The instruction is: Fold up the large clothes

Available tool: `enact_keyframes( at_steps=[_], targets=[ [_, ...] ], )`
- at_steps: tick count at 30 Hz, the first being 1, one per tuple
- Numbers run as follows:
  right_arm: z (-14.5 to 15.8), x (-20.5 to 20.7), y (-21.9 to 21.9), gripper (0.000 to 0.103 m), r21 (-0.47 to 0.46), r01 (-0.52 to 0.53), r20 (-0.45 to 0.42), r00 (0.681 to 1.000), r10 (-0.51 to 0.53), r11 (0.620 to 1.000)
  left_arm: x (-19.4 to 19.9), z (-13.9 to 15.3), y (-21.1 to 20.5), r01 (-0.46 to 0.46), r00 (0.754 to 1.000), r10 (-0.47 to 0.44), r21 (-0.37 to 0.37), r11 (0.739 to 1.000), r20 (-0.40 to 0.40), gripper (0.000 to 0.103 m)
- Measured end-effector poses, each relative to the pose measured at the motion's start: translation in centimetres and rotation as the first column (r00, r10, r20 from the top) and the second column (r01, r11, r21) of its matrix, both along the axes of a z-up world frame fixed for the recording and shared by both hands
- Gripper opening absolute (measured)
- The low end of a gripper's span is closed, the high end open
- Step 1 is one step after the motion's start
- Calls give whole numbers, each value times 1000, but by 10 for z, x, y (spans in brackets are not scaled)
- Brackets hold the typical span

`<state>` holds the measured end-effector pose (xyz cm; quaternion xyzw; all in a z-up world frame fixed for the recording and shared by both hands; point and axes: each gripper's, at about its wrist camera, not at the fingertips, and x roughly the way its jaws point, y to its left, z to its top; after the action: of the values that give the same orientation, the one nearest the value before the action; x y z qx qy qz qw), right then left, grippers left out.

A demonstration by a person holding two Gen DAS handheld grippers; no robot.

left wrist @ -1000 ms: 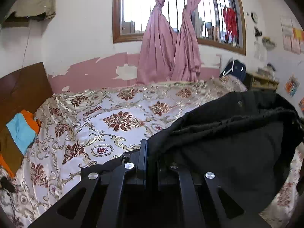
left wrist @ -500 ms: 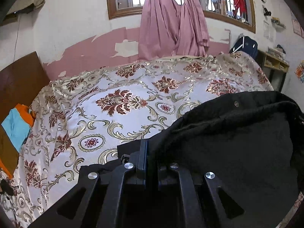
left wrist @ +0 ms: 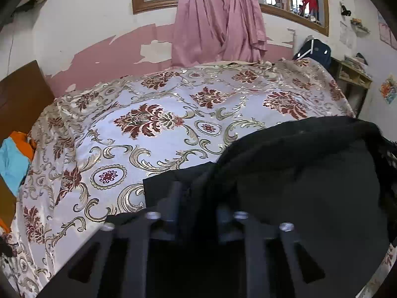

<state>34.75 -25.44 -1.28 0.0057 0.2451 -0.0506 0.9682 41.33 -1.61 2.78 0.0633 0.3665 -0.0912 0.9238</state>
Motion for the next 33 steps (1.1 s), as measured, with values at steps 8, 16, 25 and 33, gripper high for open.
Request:
enact_keyframes(
  at_steps=[8, 16, 25, 33],
  targets=[
    [-17, -51, -38, 88, 27, -50, -18, 999, 50, 998, -20, 5, 45, -13, 999, 14, -44, 999, 33, 101],
    [-69, -60, -116, 87, 404, 78, -155, 988, -15, 912, -19, -58, 116, -169, 967, 100, -294, 941, -236, 97],
    [-69, -80, -116, 11, 550, 74, -116, 993, -12, 832, -26, -49, 96, -110, 961, 16, -329, 938, -276, 16],
    [-86, -81, -112, 10, 485, 117, -192, 981, -24, 867, -28, -56, 79, -77, 967, 29, -183, 980, -251, 25]
  ],
)
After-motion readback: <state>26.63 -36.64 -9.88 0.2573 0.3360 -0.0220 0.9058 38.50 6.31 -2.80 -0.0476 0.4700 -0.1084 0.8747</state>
